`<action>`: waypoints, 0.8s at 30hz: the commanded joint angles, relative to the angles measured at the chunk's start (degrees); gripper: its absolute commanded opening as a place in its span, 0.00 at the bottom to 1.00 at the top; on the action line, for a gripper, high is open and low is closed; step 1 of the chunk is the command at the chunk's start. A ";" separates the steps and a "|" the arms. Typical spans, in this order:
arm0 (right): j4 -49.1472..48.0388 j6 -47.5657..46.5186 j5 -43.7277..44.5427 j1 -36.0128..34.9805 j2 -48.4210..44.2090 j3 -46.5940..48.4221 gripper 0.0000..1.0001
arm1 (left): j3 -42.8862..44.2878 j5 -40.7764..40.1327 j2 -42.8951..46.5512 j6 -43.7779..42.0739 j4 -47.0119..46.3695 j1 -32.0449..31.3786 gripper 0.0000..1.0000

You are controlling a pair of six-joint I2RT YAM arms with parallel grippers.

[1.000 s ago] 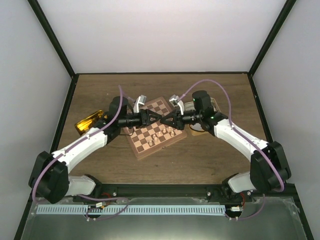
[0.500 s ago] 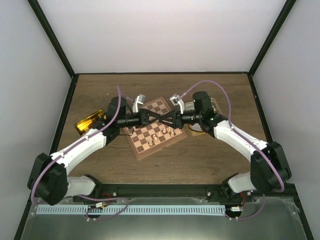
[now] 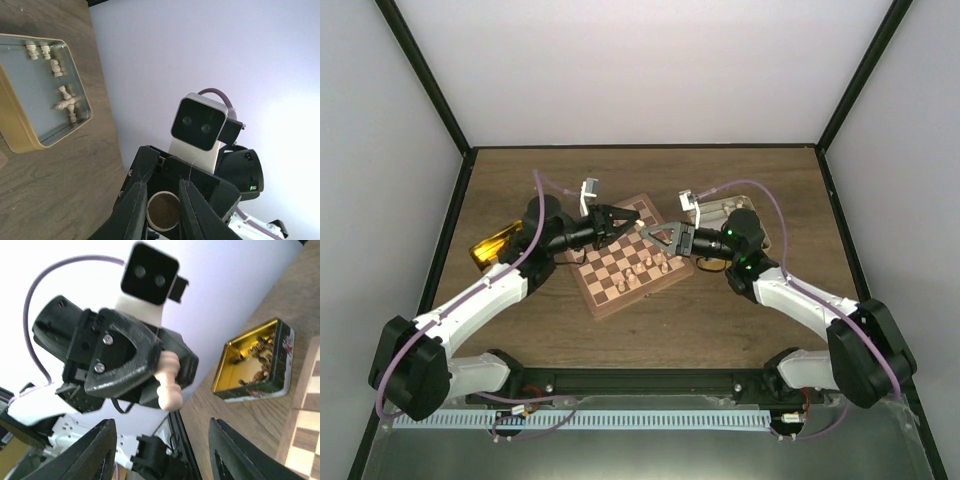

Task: Set up the chess pieces on the board
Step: Place the chess piece on the chessboard.

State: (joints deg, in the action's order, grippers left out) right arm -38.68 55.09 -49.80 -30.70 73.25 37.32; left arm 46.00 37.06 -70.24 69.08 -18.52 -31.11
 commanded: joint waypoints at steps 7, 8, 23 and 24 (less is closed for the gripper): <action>-10.45 12.23 5.78 -0.77 1.78 0.37 0.41 | -1.19 -0.36 0.80 5.85 -5.55 0.00 0.13; -10.88 12.50 5.65 -0.81 2.20 0.58 0.37 | -1.32 -0.33 0.80 5.89 -5.56 0.00 0.13; -11.92 13.57 6.84 -2.01 5.60 2.77 0.21 | -2.20 -0.43 0.03 5.34 -5.27 0.04 0.13; -11.63 13.57 7.01 -2.00 5.49 2.67 0.20 | -2.17 -0.60 0.02 5.16 -5.17 0.07 0.13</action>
State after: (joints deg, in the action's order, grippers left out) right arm -49.41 68.25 -44.64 -32.14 78.54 37.89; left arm 44.38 36.27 -70.26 74.81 -22.00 -31.07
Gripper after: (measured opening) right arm 0.213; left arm 0.162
